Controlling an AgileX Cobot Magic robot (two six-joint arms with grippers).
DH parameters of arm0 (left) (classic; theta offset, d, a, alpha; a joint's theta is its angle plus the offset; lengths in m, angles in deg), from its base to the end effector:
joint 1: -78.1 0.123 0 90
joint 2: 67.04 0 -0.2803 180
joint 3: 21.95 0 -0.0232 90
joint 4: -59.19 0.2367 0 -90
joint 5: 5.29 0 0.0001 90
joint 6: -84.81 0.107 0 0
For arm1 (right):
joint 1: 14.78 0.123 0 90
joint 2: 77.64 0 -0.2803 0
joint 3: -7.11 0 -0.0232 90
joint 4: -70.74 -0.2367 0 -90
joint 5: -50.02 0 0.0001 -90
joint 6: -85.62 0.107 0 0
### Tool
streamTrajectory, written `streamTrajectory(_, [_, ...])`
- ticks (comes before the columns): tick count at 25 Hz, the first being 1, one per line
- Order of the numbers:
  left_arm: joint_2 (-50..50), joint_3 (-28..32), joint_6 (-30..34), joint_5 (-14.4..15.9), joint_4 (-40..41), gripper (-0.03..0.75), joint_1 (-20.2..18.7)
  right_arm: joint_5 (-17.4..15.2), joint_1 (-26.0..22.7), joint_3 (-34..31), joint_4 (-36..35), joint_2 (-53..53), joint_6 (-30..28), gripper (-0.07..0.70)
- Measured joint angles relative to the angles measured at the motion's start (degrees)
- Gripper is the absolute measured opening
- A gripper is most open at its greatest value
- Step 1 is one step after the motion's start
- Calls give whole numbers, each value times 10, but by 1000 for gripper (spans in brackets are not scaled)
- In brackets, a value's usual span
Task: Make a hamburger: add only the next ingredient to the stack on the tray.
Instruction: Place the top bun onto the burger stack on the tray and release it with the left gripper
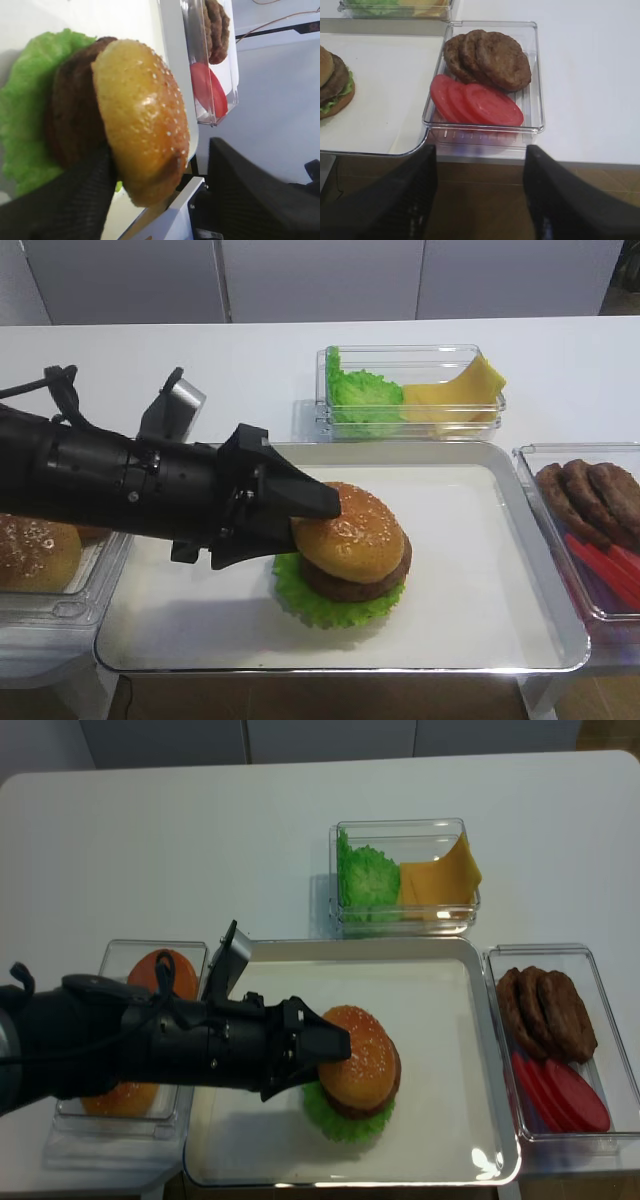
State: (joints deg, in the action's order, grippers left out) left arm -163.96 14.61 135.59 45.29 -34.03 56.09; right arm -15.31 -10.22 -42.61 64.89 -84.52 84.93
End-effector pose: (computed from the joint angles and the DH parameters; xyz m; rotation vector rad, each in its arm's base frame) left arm 0.2230 -0.1792 0.2119 0.0591 2.4605 -1.5668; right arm -0.0037 0.0096 0.2500 -0.1069 2.1251 0.1638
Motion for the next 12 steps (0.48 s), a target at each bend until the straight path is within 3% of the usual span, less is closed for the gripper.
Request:
streamTrajectory(7, [0,0,0,-16,6,526,0,0,0,0,0,0,0,416])
streamTrajectory(12, [0,0,0,-37,6,554,0,0,0,0,0,0,0,416])
